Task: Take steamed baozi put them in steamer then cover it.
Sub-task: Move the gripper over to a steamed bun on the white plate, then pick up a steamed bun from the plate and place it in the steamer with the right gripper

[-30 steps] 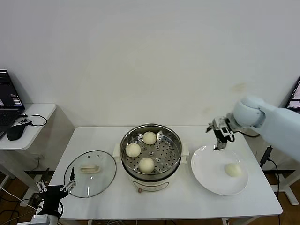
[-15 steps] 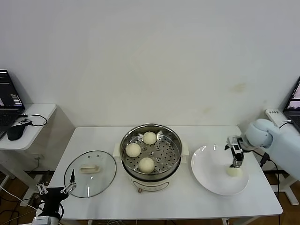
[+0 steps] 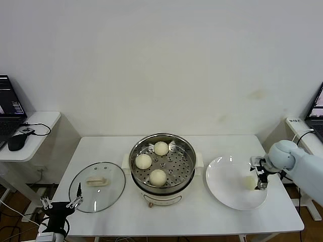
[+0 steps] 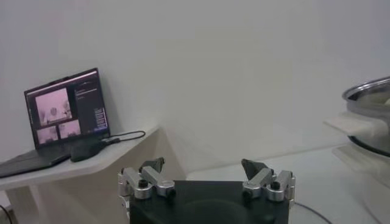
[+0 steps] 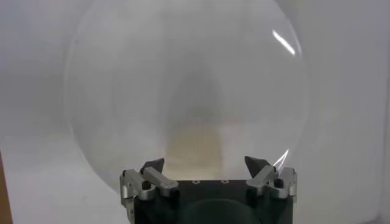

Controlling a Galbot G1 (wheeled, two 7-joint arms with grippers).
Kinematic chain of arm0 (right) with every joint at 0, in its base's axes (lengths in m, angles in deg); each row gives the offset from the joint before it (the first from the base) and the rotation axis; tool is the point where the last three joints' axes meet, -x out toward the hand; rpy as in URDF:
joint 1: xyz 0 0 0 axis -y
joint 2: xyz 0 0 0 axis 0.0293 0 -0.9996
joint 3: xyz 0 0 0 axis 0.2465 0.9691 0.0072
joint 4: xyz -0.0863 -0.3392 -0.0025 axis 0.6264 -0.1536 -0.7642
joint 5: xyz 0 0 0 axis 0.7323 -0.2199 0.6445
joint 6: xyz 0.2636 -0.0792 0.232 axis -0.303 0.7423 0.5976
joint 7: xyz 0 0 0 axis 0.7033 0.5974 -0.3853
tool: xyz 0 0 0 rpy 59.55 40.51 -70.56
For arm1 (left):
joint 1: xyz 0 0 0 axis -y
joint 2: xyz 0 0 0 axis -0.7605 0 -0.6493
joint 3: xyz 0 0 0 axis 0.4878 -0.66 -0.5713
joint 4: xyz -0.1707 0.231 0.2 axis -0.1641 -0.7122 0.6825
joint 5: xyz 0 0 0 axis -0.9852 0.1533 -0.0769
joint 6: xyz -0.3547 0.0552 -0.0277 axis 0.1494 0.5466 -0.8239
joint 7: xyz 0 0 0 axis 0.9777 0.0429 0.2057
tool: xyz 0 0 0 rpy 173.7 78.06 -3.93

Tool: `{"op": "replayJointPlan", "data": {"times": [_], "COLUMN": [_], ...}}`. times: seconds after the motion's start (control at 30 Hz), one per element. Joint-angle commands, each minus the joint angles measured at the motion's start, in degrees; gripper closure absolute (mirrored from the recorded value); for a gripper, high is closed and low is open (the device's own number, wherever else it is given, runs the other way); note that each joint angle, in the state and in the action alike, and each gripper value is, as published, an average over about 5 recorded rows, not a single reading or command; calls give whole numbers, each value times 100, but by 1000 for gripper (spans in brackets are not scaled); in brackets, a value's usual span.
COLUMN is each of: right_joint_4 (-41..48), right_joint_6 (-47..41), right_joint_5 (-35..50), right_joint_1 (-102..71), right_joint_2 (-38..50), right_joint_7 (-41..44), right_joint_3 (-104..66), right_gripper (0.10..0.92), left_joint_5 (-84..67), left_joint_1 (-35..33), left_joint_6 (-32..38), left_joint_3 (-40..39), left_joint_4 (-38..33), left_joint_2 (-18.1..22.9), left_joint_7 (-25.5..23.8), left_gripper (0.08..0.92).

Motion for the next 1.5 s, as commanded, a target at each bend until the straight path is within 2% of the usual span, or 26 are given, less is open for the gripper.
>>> {"op": "replayJointPlan", "data": {"times": [0.03,0.17,0.37,0.67,0.93,1.1,1.23,1.5], "right_joint_4": [170,193,226,221,-20,-456,-815,-1326], "right_joint_6": [-4,-15,-21,-11,-51,-177,-342,-976], "right_joint_5": [-160,-157,-164,-156,103,543,1090,2478], "right_joint_1": [-269,-256,-263,-239,271,1197,2581,4769], "right_joint_2": [-51,-82,-134,-142,-2,161,129,-617], "right_joint_7": [-31,-28,-21,25,49,56,58,-110], "right_joint_3": [-219,-206,-193,-212,-58,546,1412,2874], "right_gripper": [212,252,357,418,531,523,517,516], "left_joint_5": [5,19,22,19,16,12,13,15], "left_joint_1": [16,28,29,16,11,26,44,97], "left_joint_6": [1,-2,-7,-4,-6,-8,-10,-27], "left_joint_3": [-20,-48,-52,-38,-31,-37,-52,-90], "left_joint_4": [22,15,-2,-18,-40,-54,-66,-130], "left_joint_2": [0,5,-1,12,-3,-18,-59,-47], "left_joint_7": [6,4,2,4,5,4,3,4], "left_gripper": [177,177,177,177,177,177,177,177]}}
